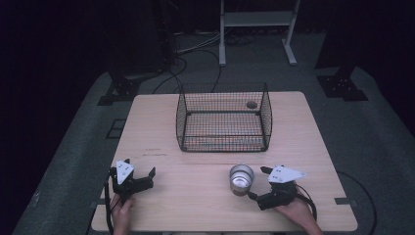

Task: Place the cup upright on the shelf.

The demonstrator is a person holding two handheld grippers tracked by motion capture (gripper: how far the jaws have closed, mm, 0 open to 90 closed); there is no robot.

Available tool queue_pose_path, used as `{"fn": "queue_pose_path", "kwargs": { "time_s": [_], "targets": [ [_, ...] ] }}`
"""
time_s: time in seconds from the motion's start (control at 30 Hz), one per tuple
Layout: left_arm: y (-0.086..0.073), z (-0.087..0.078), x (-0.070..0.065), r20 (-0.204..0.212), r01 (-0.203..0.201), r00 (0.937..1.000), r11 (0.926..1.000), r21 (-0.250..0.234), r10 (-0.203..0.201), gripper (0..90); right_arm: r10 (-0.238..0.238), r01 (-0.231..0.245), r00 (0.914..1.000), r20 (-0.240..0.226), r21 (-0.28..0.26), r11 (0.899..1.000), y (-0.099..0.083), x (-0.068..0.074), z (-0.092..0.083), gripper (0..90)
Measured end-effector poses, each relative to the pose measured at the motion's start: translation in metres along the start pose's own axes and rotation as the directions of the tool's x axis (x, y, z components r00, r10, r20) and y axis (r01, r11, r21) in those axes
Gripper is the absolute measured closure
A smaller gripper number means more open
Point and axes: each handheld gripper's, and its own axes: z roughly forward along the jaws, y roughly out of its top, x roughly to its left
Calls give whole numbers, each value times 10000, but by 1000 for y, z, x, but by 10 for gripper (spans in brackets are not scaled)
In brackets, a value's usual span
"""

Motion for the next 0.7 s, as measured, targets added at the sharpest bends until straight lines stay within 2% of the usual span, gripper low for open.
{"fn": "queue_pose_path", "kwargs": {
  "time_s": [0.4, 0.7],
  "targets": [
    [0, 0, 0, 11, -13, 10000, 10000, -7, 13, 0, 9, 3, 9986, -528, 217, 9998, 6, 0, 21, 29],
    [0, 0, 0, 20, -19, 10000, 10000, -15, 19, 0, 17, 11, 9974, -717, 389, 9992, 8, -2, 32, 29]
  ]
}}
